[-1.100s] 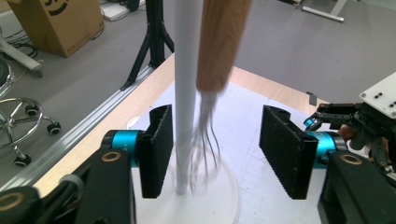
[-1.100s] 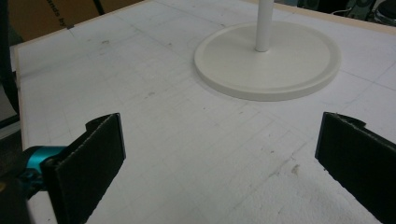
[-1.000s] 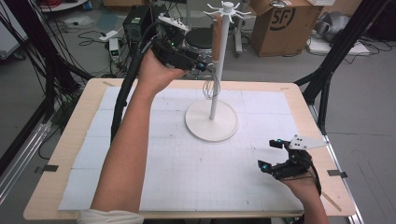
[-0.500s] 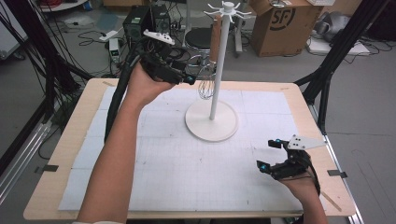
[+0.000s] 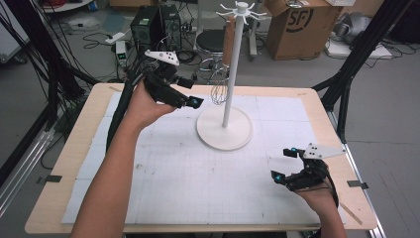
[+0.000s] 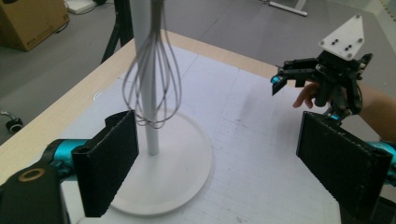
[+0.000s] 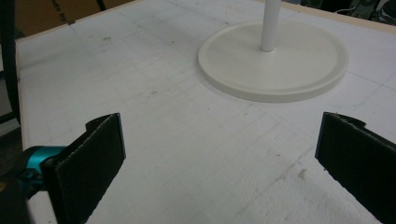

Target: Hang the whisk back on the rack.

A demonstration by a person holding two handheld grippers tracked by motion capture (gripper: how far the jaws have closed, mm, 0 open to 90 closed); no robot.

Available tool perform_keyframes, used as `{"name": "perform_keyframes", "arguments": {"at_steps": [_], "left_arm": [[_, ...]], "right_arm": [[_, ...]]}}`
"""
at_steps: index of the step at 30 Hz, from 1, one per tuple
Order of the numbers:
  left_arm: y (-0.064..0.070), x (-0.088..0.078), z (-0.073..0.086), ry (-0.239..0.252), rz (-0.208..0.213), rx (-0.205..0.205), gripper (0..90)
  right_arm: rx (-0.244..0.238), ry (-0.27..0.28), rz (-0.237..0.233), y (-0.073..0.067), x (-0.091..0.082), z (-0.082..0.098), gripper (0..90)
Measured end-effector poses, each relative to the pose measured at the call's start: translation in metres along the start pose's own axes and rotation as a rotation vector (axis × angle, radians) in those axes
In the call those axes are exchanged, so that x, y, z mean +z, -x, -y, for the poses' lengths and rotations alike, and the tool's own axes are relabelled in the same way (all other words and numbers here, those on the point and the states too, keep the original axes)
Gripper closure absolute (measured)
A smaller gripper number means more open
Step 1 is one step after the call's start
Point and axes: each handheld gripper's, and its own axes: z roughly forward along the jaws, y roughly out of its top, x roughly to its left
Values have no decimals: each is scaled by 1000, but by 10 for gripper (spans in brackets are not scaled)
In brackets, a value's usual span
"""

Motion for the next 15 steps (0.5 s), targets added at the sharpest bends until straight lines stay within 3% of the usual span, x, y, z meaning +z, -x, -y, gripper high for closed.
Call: {"name": "perform_keyframes", "arguments": {"at_steps": [3,6,15], "left_arm": [[6,-2,5,-1,16,20,119],[11,-3,13,23,34,14,112],[13,-9,48,18,47,-13,79]], "right_arm": [[-2,1,1,0,0,0,7],[1,-1,-1,-1,0,0,7],[-1,-6,-5,-2,1,-1,7]]}}
